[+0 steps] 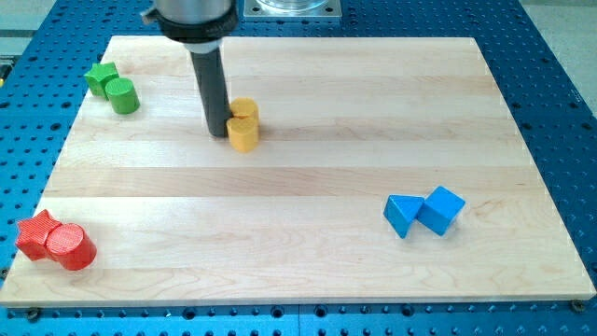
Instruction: Push the yellow hexagon close to the yellow heart
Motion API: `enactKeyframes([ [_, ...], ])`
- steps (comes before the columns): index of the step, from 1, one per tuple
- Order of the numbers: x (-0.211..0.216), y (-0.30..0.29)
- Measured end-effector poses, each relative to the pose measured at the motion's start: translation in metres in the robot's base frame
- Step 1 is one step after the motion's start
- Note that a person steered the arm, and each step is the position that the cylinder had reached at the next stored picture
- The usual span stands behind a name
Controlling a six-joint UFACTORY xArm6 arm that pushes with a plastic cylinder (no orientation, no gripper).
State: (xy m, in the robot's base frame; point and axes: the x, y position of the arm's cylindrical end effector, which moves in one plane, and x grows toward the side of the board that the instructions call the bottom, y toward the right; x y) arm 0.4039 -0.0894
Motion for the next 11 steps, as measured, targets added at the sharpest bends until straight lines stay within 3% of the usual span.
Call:
enactKeyframes([
  [1, 0.013, 0.012],
  [2, 0.022, 0.072],
  [4, -0.053, -0.059],
  [5, -0.074, -0.007],
  [6, -0.042, 0.040],
  [7, -0.060, 0.034],
  [8, -0.037, 0.025],
  [10, -0.013, 0.098],
  [11, -0.042, 0.068],
])
